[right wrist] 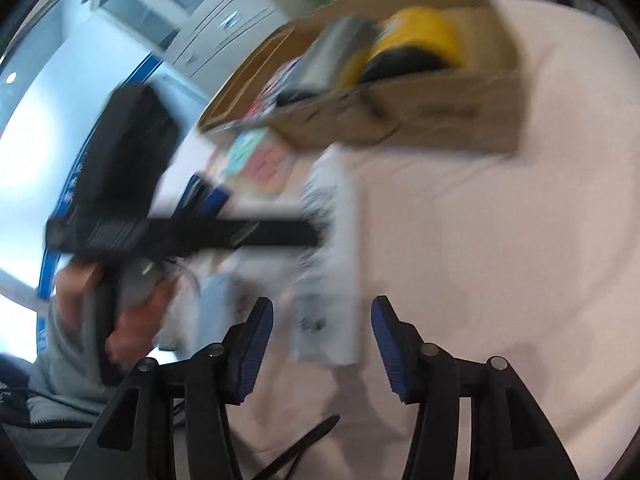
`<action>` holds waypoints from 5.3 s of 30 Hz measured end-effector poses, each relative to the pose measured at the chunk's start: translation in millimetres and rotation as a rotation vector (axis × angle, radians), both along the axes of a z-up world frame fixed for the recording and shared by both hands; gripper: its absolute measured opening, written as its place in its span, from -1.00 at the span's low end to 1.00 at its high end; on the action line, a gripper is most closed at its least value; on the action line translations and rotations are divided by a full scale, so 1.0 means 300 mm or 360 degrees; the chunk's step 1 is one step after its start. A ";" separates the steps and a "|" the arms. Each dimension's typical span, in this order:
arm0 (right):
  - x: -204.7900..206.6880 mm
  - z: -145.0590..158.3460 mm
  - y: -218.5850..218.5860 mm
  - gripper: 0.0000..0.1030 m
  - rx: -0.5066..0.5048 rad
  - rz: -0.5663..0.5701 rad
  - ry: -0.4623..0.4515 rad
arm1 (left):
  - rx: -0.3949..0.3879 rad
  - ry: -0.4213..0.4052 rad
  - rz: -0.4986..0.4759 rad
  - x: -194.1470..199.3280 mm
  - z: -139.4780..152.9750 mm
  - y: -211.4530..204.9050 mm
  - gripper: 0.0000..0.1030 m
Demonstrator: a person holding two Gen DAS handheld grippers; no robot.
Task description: Organize rigid objects
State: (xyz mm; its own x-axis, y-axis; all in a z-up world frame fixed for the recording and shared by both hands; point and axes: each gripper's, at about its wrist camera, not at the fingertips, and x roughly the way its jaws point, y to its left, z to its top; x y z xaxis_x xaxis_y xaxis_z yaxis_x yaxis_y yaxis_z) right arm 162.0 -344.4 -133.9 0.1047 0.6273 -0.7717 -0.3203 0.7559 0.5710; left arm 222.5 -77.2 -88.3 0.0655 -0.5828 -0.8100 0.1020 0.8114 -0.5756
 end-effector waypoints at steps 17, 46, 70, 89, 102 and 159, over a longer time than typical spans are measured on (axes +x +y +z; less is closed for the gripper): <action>0.120 0.284 -0.059 -0.13 -0.0184 -0.0307 -0.0518 | 0.0017 -0.0699 -0.0265 0.150 0.433 -0.238 -0.15; -0.045 0.223 0.099 0.78 -0.0152 -0.0031 -0.0632 | 0.0800 -0.1251 0.0197 -0.327 0.924 0.401 0.55; -0.392 -0.027 0.526 0.28 -0.0267 0.0115 -0.0493 | -0.0094 -0.0181 0.0169 -0.467 -0.014 0.342 0.12; -0.245 0.038 0.100 0.70 -0.0215 -0.0386 -0.0288 | -0.0236 -0.0261 -0.0112 -0.327 0.029 0.053 -0.01; -0.285 -0.071 0.240 0.27 -0.0412 -0.0325 -0.0308 | -0.0296 -0.0084 -0.0095 -0.328 -0.083 0.068 -0.27; 0.224 0.127 0.689 0.73 -0.0130 -0.0125 -0.0650 | 0.0150 -0.0842 0.0176 -0.020 0.306 0.574 0.74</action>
